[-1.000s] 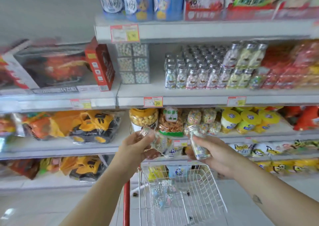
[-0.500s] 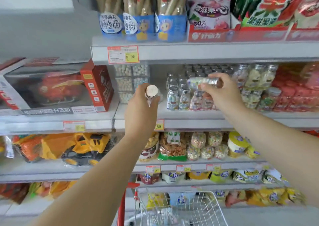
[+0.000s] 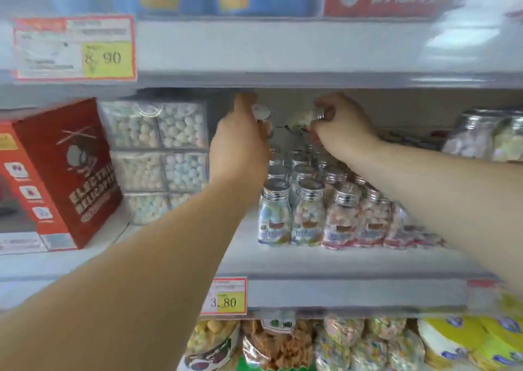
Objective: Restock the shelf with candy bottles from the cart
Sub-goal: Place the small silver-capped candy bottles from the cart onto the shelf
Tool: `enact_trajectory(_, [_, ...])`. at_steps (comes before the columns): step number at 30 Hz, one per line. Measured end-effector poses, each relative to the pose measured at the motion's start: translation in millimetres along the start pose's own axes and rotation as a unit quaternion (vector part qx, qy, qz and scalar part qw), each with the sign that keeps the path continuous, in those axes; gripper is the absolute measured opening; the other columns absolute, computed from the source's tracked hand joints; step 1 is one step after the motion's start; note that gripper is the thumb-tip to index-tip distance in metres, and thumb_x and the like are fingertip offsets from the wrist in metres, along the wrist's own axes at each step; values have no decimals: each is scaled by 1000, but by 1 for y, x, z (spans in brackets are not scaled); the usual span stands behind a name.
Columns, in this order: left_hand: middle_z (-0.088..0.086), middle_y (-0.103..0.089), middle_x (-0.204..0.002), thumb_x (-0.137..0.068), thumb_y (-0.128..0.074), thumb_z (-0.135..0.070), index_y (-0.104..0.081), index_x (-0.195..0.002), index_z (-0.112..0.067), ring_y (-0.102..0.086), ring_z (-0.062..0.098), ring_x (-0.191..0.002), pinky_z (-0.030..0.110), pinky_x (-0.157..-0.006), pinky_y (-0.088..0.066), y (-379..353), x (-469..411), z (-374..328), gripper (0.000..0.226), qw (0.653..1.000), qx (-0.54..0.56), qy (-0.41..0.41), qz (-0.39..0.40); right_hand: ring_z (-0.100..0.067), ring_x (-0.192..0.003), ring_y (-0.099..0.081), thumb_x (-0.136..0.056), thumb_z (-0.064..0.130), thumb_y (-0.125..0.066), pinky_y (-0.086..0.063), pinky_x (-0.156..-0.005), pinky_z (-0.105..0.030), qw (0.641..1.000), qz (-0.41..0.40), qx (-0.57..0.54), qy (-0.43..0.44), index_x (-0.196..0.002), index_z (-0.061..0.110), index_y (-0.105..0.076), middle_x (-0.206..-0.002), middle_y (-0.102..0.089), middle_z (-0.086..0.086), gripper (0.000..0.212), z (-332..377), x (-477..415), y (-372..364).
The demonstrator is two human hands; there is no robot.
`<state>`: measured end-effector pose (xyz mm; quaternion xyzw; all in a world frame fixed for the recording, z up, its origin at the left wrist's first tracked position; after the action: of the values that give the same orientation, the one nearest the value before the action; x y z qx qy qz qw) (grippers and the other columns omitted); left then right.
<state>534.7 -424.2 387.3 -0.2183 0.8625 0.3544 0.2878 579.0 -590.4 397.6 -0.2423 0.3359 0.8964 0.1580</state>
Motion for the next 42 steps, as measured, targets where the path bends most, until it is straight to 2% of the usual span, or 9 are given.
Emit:
enact_trajectory(2, [-14, -50, -76, -94, -51, -7, -47, -129, -23, -52, 19, -76, 27, -64, -35, -12, -12, 7, 39, 1000, 9, 9, -4, -27, -101, -60, -86, 4, -60, -51, -83, -35, 1000, 24, 17, 5, -118, 8, -64, -113, -63, -9, 33, -2, -14, -10])
enact_trajectory(5, [-11, -50, -82, -97, -51, -10, -48, -131, -18, -47, 14, -77, 19, -61, -27, -24, -28, 10, 35, 1000, 16, 20, 6, -25, -87, -60, -84, 12, -60, -40, -58, -26, 995, 79, 54, 13, -88, 18, -61, -96, -62, -7, 7, -6, -34, -23])
enact_trajectory(8, [-3, -58, -95, -99, -49, -12, -48, -132, -17, -54, 16, -80, 19, -65, -30, -37, -46, 13, 33, 998, 38, 43, 15, -29, -87, -68, -82, 14, -59, -44, -63, -24, 995, 99, 29, 8, -71, 19, -52, -93, -68, -9, 14, -9, -49, -35])
enact_trajectory(14, [-2, -60, -101, -98, -53, -15, -50, -136, -22, -53, 16, -77, 17, -59, -35, -68, -69, 30, 39, 987, 101, 119, 36, -24, -97, -65, -82, 12, -70, -54, -86, -32, 988, 137, 74, -1, -98, 8, -74, -102, -71, -9, 16, -16, -57, -46])
enact_trajectory(19, [1, -56, -76, -97, -52, 1, -53, -120, -16, -57, 23, -62, 27, -53, -50, -87, -64, 42, 29, 931, 297, 198, 75, -22, -90, -69, -70, 20, -77, -58, -85, -35, 980, 176, 84, -44, -91, 15, -78, -94, -74, -5, 22, -27, -54, -52])
enact_trajectory(23, [7, -56, -75, -95, -51, 4, -60, -111, -13, -58, 13, -43, 17, -34, -40, -87, -60, 45, 25, 910, 324, 241, 99, -22, -82, -70, -65, 27, -76, -60, -79, -35, 978, 182, 84, -58, -86, 15, -78, -86, -74, -4, 25, -28, -53, -51])
enact_trajectory(27, [2, -61, -70, -94, -58, -3, -60, -124, -18, -54, 3, -35, 14, -40, -41, -89, -58, 47, 33, 917, 283, 251, 127, -22, -83, -70, -62, 30, -75, -60, -78, -35, 977, 184, 87, -56, -85, 14, -77, -85, -74, -5, 27, -28, -54, -51])
enact_trajectory(33, [1, -56, -48, -85, -61, -12, -63, -69, -19, -47, 20, -47, 25, -57, -39, -87, -53, 49, 17, 900, 250, 298, 197, -24, -84, -70, -65, 30, -72, -57, -77, -36, 977, 184, 87, -56, -83, 13, -76, -85, -73, -7, 25, -29, -54, -52])
enact_trajectory(42, [0, -61, -52, -95, -45, -16, -65, -70, -15, -50, 20, -49, 25, -56, -40, -85, -47, 60, 32, 865, 310, 346, 189, -23, -89, -68, -48, 42, -60, -54, -91, -40, 976, 178, 106, -61, -85, 20, -77, -86, -74, 2, 47, -22, -50, -55])
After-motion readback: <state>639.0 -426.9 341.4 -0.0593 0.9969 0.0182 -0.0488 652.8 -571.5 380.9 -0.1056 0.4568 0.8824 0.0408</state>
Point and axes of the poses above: each hand's wrist, its own x-axis away from the middle knuckle, its own y-axis out of the back of the hand, z = x × y, the point moved 3 cm from there along -x, towards the middle knuckle
